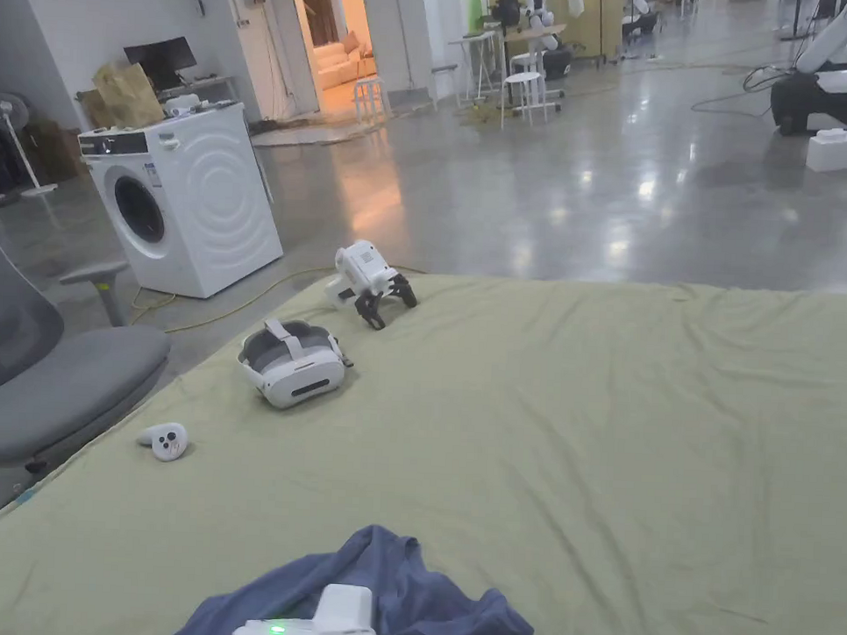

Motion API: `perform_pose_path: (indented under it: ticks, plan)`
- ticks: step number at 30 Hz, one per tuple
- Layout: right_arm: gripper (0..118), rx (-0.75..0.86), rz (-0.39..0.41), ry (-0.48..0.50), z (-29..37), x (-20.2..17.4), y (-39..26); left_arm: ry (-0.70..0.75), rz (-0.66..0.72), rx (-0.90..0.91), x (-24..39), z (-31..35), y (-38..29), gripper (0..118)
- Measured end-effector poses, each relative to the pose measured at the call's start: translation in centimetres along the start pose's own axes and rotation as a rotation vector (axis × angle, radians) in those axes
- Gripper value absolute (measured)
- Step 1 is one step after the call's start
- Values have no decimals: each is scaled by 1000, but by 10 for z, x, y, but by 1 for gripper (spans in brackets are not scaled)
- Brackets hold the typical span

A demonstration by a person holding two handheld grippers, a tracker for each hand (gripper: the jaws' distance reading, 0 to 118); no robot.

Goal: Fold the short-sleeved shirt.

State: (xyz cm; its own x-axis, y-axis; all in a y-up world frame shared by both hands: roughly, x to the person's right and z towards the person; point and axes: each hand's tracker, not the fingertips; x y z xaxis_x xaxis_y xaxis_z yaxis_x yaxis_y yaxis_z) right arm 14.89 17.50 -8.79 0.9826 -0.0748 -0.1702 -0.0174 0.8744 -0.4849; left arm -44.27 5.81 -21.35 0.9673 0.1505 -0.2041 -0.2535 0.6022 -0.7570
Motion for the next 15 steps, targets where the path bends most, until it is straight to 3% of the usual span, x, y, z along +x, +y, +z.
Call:
perform_pose_path:
  ticks: [7, 10, 15]
  plan:
    - [0, 45, -79, -2, 19, 28, -8, -134, 5, 343, 53, 103, 98, 0]
    - [0, 68, -164, -20, 31, 42, -16, -271, -100, 373, 123, 112, 123, 0]
    - [0, 75, -183, -69, 54, 58, -25, -506, -270, 296, 276, 68, 96, 0]
